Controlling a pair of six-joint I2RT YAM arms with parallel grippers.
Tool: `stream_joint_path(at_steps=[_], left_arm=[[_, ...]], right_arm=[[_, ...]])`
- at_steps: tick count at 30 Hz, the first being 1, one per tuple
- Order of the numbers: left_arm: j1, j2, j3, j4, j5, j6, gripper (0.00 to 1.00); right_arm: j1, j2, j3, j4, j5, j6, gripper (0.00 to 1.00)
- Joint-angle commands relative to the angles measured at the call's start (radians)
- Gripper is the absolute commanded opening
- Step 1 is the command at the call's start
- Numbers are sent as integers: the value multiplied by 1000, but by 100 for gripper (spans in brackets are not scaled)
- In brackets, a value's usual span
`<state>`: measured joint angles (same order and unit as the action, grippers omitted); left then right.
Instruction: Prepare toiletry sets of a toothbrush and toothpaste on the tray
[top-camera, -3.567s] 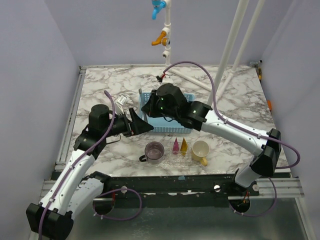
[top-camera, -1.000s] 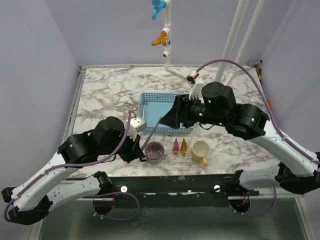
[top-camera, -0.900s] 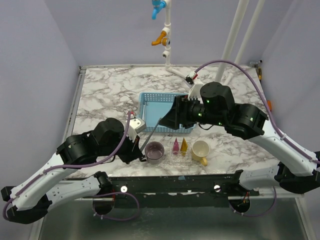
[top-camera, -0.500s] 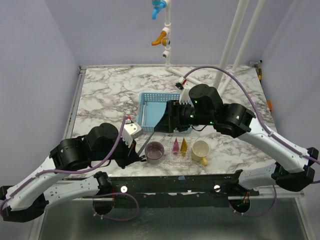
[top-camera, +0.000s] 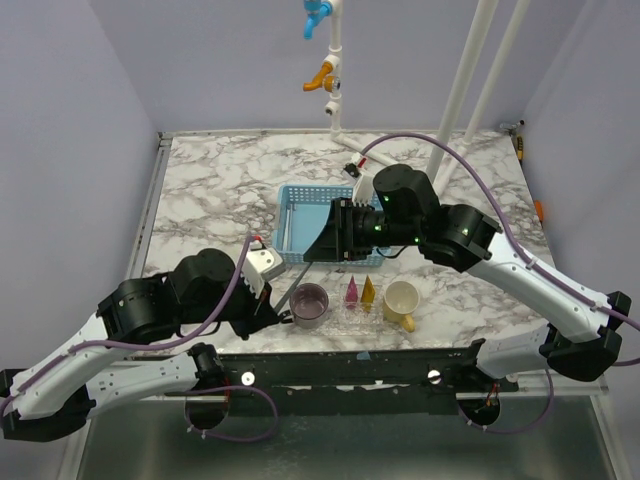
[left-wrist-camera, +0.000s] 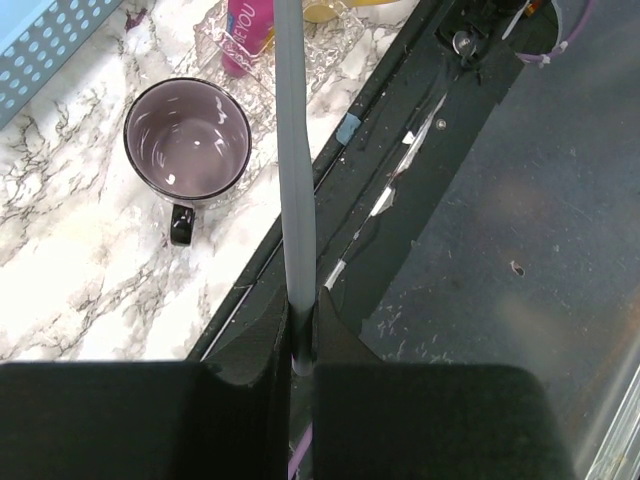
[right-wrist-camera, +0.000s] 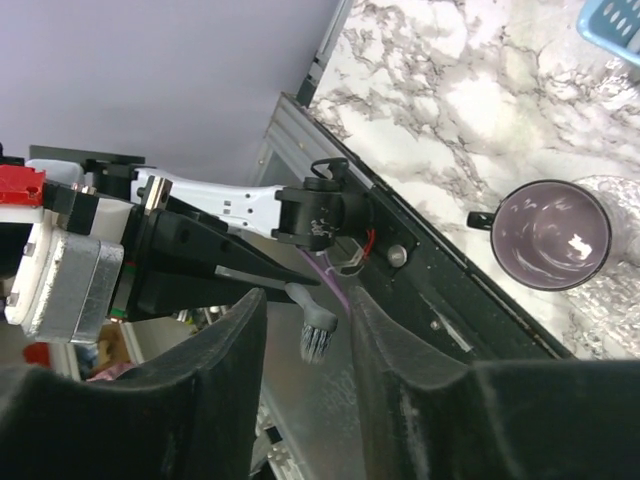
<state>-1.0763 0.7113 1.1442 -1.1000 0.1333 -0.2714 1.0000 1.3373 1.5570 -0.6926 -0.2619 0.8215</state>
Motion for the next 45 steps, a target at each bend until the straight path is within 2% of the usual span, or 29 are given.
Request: stream_joint_path(at_steps=[1, 6, 14, 16, 19, 21, 24, 27, 39, 45], left_arm=[[-13, -13, 12, -14, -36, 9, 0], [-16, -10, 15, -15, -41, 8, 0], [-17, -9, 14, -12, -44, 8, 0], [-17, -5, 14, -12, -41, 7, 0], [-17, 0, 14, -8, -30, 6, 15], [-17, 2, 15, -2, -25, 4, 29], [-17, 0, 14, 20, -34, -6, 39], [-17, 3, 9, 47, -33, -18, 57], [-16, 13, -1, 163, -124, -87, 89], [-13, 18, -9, 195, -156, -121, 96]], right_arm=[[-8, 9, -11, 30, -54, 14, 39], [-10, 9, -21, 31, -68, 18, 32], [-13, 6, -31, 36, -88, 21, 3], [-14, 5, -31, 35, -91, 20, 0], [-14, -1, -37, 36, -88, 18, 0], [-12, -7, -44, 36, -83, 17, 0], [-13, -24, -56, 33, -68, 14, 0], [-13, -49, -62, 12, -29, 0, 0], [-9, -153, -90, -141, 212, -100, 0], [79, -190, -79, -224, 432, -109, 0]])
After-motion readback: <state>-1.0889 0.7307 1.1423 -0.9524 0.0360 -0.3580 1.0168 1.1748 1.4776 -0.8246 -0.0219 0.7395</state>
